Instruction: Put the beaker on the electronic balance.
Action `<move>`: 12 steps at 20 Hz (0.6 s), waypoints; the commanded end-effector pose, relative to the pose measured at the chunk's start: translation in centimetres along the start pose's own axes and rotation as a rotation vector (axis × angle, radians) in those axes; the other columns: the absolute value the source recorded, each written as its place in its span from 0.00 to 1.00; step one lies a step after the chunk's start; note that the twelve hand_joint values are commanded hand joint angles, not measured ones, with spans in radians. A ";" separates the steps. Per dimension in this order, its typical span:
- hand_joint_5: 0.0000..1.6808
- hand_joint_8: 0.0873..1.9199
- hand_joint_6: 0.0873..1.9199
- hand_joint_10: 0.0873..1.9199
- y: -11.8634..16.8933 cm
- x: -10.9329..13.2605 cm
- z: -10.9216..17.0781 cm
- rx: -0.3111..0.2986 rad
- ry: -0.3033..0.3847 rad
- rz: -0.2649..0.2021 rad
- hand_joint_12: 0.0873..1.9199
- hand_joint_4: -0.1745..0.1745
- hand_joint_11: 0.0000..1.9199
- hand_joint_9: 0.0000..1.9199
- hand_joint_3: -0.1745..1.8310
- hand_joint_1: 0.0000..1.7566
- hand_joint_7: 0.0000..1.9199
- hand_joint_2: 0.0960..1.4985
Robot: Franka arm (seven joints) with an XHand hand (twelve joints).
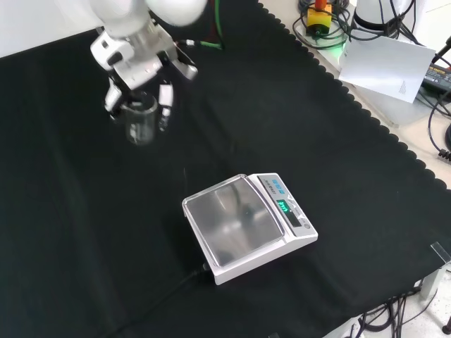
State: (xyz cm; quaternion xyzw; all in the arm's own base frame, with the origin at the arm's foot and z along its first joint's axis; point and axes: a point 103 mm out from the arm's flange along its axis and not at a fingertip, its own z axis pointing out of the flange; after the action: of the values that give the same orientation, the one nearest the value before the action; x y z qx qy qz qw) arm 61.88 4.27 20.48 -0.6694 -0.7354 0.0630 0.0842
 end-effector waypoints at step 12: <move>0.51 0.68 0.67 0.56 -4.5 16.9 5.2 0.162 -0.033 -0.379 0.51 0.00 0.62 0.68 0.40 0.70 0.47 0.55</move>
State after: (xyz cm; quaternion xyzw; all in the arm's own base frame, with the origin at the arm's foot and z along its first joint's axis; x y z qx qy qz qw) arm 55.64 20.01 17.91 -0.5243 -0.8353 0.1032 0.1292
